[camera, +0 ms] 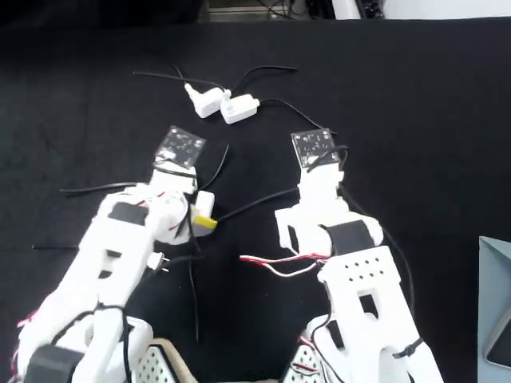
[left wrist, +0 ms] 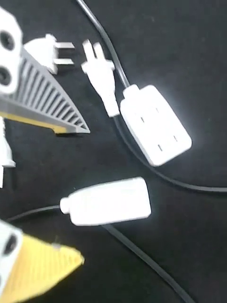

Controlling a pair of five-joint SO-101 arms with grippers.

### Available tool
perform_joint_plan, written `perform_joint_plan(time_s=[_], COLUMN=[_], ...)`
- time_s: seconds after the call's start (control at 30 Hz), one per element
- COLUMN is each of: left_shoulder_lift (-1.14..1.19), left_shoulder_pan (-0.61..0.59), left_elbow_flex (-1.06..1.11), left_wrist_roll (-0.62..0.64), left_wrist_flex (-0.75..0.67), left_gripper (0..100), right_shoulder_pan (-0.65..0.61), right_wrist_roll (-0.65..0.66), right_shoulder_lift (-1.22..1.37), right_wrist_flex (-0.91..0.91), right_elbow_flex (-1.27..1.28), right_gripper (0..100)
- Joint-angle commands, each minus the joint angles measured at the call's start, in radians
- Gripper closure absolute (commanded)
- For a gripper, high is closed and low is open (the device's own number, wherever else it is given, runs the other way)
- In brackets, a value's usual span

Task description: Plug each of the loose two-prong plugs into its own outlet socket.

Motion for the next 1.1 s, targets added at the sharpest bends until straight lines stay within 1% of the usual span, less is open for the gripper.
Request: perform_joint_plan(time_s=[0.0, 0.07, 0.17, 0.27, 0.33, 0.43, 0.5, 0.63, 0.8, 0.87, 0.93, 1.0, 1.07], left_shoulder_lift=[0.123, 0.201, 0.318, 0.394, 0.4, 0.359, 0.298, 0.123, -0.068, -0.11, -0.126, -0.123, -0.112], left_shoulder_pan=[0.054, 0.059, 0.053, 0.053, 0.053, 0.053, 0.056, 0.065, 0.076, 0.12, 0.194, 0.262, 0.295], left_elbow_flex=[-0.076, -0.099, -0.159, -0.206, -0.22, -0.216, -0.22, -0.206, -0.162, -0.131, -0.096, -0.062, -0.036], left_wrist_roll=[0.008, 0.008, 0.008, 0.002, 0.0, -0.002, -0.011, -0.048, -0.049, -0.051, -0.051, -0.051, -0.051], left_wrist_flex=[-0.121, -0.16, -0.169, -0.167, -0.166, -0.149, -0.074, 0.08, 0.195, 0.224, 0.239, 0.238, 0.221], left_gripper=[69, 71, 73, 81, 87, 94, 97, 97, 97, 97, 97, 97, 97], right_shoulder_pan=[0.011, 0.011, 0.011, 0.012, 0.012, 0.014, 0.014, 0.014, 0.014, 0.015, 0.015, 0.015, 0.015], right_wrist_roll=[-0.005, -0.005, -0.005, -0.005, -0.005, -0.005, -0.005, -0.005, -0.005, -0.005, -0.005, -0.005, -0.005], right_shoulder_lift=[-0.013, -0.013, -0.013, -0.013, -0.013, -0.013, -0.013, -0.013, -0.015, -0.016, -0.016, -0.016, -0.013], right_wrist_flex=[-0.014, -0.014, -0.011, -0.011, -0.011, -0.009, -0.009, -0.009, -0.008, -0.006, -0.006, -0.006, -0.006], right_elbow_flex=[-0.004, -0.004, -0.004, -0.004, -0.004, -0.004, -0.004, -0.004, -0.004, -0.004, -0.004, -0.004, -0.004], right_gripper=[76.0, 76.0, 76.0, 76.0, 76.0, 76.0, 76.0, 76.0, 76.0, 76.0, 76.0, 76.0, 76.0])
